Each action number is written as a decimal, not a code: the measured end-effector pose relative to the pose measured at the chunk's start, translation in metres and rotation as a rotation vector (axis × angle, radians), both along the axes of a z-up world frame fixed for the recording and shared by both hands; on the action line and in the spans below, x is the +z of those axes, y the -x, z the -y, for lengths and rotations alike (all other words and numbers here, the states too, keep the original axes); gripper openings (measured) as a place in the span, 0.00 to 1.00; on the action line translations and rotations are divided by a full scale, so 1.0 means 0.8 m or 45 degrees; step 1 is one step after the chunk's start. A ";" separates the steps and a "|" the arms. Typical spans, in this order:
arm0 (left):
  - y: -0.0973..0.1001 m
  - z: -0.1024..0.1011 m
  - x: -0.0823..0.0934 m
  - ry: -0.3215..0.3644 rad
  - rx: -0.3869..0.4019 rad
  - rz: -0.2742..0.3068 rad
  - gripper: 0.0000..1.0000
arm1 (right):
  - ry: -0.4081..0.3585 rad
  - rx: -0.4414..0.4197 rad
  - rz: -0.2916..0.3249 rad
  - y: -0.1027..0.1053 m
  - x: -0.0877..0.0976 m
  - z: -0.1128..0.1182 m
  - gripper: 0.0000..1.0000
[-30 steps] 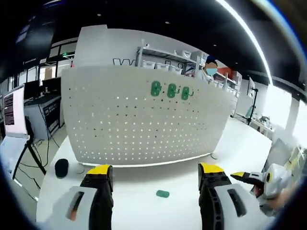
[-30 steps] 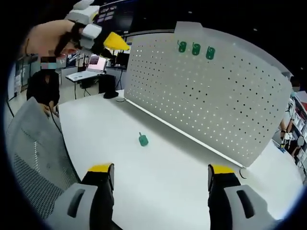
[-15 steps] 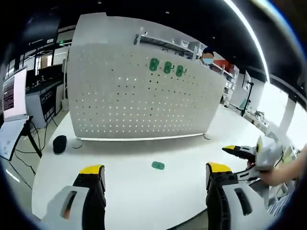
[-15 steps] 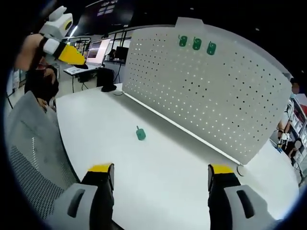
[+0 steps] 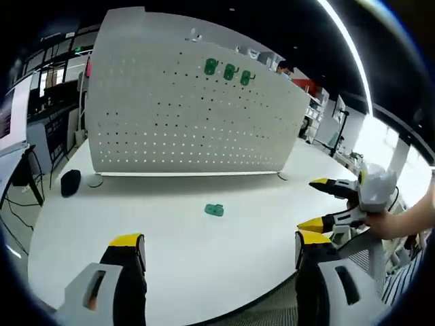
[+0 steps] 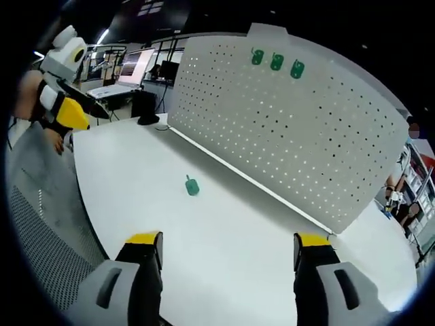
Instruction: Insert the hook assembly into the mounting plate slot until the hook locks in place.
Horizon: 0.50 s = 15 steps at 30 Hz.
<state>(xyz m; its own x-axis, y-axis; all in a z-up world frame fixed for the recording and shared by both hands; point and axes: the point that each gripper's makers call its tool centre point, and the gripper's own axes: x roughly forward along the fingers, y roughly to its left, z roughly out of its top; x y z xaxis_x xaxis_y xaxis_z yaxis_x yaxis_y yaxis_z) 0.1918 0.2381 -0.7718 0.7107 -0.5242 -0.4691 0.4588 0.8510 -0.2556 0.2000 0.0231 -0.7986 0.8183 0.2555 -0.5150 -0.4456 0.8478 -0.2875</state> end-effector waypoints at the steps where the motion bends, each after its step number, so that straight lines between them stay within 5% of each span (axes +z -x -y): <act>1: 0.001 0.001 -0.001 0.006 -0.001 -0.004 0.93 | -0.002 0.001 -0.003 0.000 0.000 0.000 0.75; 5: 0.004 0.004 -0.007 0.019 0.008 0.013 0.94 | -0.041 0.013 -0.020 0.002 0.000 -0.005 0.74; 8: 0.004 0.002 -0.008 -0.057 -0.008 0.028 0.93 | -0.107 0.004 -0.068 0.003 -0.005 -0.006 0.73; 15: 0.009 -0.002 -0.016 -0.019 0.006 -0.032 0.93 | -0.262 -0.023 -0.141 -0.013 -0.002 -0.027 0.67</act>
<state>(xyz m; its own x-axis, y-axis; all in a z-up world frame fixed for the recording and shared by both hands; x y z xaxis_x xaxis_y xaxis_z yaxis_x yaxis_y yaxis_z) 0.1847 0.2396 -0.7849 0.7015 -0.5135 -0.4943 0.4482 0.8570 -0.2542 0.2102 0.0449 -0.8003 0.7653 0.3502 -0.5401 -0.4489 0.8917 -0.0579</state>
